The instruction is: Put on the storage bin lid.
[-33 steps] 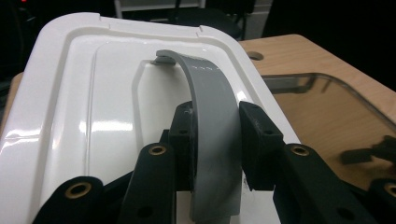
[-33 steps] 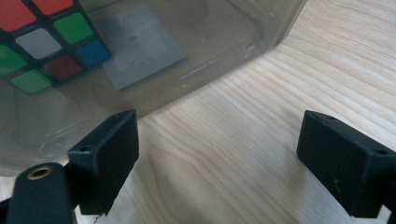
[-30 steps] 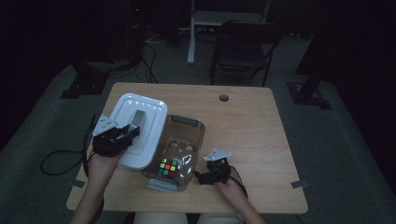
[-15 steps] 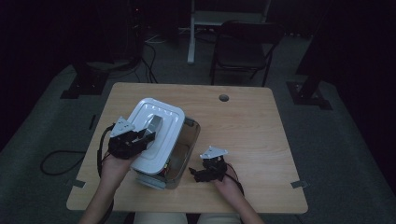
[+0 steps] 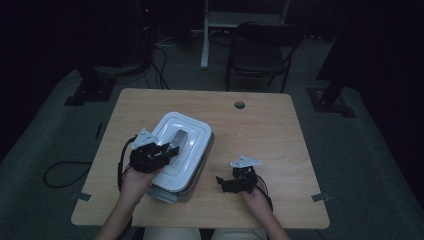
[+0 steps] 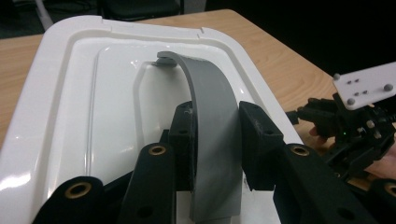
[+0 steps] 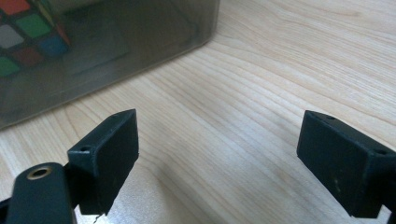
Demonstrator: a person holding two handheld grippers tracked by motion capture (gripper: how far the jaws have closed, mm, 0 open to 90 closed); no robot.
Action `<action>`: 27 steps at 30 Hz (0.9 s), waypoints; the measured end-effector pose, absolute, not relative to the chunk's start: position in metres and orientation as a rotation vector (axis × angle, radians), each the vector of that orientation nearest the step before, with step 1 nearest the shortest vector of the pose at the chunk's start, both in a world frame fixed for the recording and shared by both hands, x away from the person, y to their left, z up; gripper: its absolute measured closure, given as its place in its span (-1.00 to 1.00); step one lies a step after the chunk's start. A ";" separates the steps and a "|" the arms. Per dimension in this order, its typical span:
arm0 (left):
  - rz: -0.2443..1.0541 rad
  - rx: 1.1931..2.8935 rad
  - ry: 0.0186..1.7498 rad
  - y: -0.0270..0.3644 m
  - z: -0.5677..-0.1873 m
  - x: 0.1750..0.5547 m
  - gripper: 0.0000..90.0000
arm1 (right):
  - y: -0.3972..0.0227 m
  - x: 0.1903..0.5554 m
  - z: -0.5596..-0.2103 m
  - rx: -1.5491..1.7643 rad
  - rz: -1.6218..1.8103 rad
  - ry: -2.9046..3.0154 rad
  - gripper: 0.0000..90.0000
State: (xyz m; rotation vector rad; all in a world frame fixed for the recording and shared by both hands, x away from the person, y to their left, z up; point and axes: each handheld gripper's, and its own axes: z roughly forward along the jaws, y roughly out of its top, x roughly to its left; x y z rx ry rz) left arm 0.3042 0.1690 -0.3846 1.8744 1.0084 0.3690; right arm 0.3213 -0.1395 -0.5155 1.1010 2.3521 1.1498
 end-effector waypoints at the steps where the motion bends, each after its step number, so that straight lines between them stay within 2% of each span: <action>1: 0.369 1.874 1.008 0.169 -0.385 0.304 0.55 | -0.140 0.321 -0.516 1.101 1.150 2.352 -0.72; 8: 0.335 1.894 1.008 0.159 -0.388 0.302 0.54 | -0.142 0.322 -0.515 1.105 1.155 2.347 -0.72; 19: 0.363 1.944 1.030 0.151 -0.396 0.296 0.50 | -0.143 0.323 -0.516 1.110 1.156 2.351 -0.72; 27: 0.353 1.925 1.019 0.155 -0.393 0.297 0.28 | -0.144 0.323 -0.516 1.110 1.159 2.357 -0.72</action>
